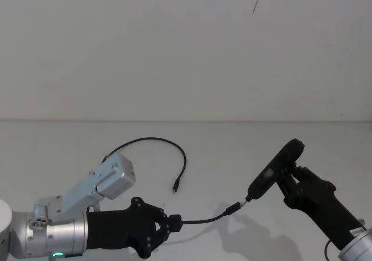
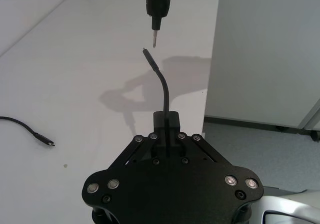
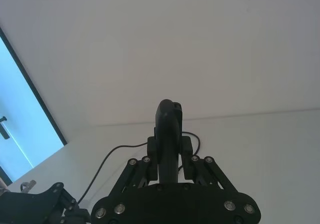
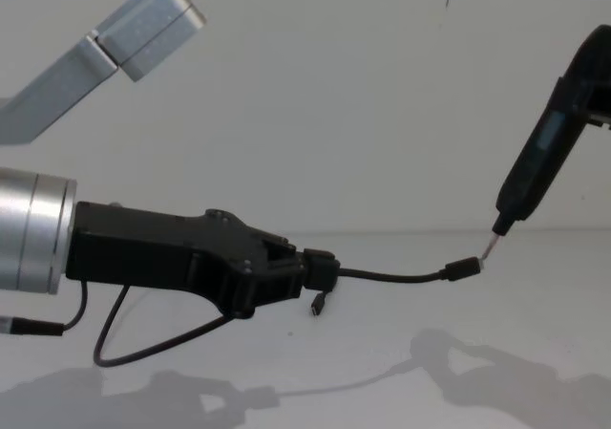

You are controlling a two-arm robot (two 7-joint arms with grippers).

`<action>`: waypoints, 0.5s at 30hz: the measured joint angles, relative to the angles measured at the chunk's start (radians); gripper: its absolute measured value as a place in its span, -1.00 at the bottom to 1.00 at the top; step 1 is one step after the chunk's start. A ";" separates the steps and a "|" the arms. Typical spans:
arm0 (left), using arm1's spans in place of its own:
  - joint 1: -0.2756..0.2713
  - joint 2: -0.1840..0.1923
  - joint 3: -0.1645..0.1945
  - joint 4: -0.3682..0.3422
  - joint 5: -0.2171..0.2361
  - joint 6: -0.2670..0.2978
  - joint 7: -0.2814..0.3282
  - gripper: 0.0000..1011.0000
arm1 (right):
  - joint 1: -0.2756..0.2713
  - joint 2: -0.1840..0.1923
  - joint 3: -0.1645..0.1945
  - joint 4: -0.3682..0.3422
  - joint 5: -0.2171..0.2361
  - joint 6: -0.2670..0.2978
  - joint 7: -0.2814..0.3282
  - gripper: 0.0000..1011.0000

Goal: Pick up the data cable with the one hand.

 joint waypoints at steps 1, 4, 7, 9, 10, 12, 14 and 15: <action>0.000 0.000 0.000 0.000 0.000 0.000 0.000 -0.92 | 0.000 0.000 0.000 0.001 0.000 -0.001 0.000 -0.47; 0.000 0.000 0.000 0.000 0.000 0.000 0.000 -0.92 | 0.002 0.002 -0.002 0.005 0.001 -0.004 0.000 -0.47; 0.000 0.000 0.000 0.000 0.000 0.000 0.000 -0.92 | 0.004 0.004 -0.004 0.011 0.005 -0.009 0.000 -0.47; 0.000 0.000 0.000 0.000 0.000 0.000 0.000 -0.92 | 0.006 0.005 -0.005 0.015 0.007 -0.011 0.000 -0.47; 0.000 0.000 0.000 0.000 0.000 0.000 0.000 -0.92 | 0.006 0.006 -0.005 0.016 0.007 -0.012 0.000 -0.47; 0.000 0.000 0.000 0.000 0.000 0.000 0.000 -0.92 | 0.008 0.007 -0.005 0.019 0.009 -0.013 0.000 -0.47; 0.000 0.000 0.000 0.000 0.000 0.000 0.000 -0.92 | 0.009 0.008 -0.006 0.022 0.012 -0.015 0.001 -0.47; 0.000 0.000 0.000 0.000 0.000 0.000 0.000 -0.92 | 0.010 0.009 -0.006 0.024 0.013 -0.016 0.001 -0.47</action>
